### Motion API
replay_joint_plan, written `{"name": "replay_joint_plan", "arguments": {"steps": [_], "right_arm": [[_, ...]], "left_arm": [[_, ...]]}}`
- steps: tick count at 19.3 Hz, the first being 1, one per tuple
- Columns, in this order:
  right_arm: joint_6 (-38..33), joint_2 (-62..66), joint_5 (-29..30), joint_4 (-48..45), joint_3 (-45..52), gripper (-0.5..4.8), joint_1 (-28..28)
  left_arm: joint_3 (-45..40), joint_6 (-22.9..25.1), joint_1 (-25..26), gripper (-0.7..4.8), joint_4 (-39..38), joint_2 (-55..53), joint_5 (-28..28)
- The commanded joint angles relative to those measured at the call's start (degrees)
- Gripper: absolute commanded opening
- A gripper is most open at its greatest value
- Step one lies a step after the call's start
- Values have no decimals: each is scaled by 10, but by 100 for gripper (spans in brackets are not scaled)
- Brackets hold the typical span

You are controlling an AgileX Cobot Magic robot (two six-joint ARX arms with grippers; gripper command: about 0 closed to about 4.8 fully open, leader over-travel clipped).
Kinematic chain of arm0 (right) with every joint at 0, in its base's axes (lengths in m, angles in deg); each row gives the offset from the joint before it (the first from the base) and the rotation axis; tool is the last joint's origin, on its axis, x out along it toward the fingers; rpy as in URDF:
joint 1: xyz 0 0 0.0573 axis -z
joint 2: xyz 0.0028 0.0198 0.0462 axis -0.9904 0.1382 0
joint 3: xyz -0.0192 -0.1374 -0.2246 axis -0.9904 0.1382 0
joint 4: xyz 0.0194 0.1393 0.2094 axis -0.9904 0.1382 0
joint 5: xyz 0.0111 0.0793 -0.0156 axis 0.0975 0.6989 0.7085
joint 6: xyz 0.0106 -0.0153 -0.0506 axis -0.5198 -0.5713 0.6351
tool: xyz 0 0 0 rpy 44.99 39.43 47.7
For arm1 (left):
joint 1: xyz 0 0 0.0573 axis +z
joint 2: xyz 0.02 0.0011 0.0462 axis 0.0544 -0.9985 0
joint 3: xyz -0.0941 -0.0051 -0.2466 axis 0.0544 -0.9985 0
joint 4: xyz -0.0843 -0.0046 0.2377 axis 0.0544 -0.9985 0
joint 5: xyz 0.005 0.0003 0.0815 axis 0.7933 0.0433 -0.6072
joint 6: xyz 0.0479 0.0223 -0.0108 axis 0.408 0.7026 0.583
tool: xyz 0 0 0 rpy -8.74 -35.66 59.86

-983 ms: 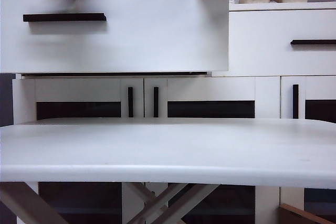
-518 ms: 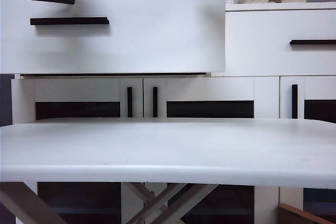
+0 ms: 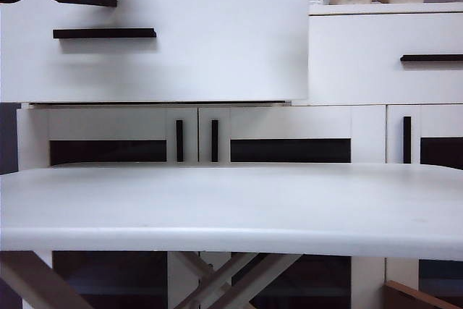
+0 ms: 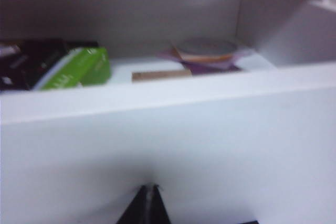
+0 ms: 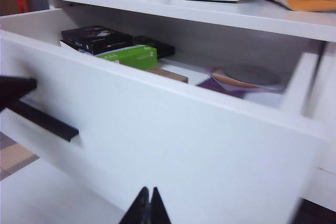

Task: Pick up a can of beer from the white table, open the left drawer, place the beer inside the drawer, and finally close the drawer.

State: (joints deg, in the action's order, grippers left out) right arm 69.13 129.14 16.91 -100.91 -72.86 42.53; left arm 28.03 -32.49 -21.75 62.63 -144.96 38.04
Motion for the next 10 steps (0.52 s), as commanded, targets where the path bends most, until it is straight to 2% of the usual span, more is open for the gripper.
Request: {"name": "replay_joint_plan", "arguments": {"steps": [1,10], "right_arm": [[0,-17,5,7,-6,-3,0],[0,-30,28,36,-6,-3,0]], "left_arm": [[14,2,0,-6,13,-17,0],[82,4,12,-6,21,-93,14]]}}
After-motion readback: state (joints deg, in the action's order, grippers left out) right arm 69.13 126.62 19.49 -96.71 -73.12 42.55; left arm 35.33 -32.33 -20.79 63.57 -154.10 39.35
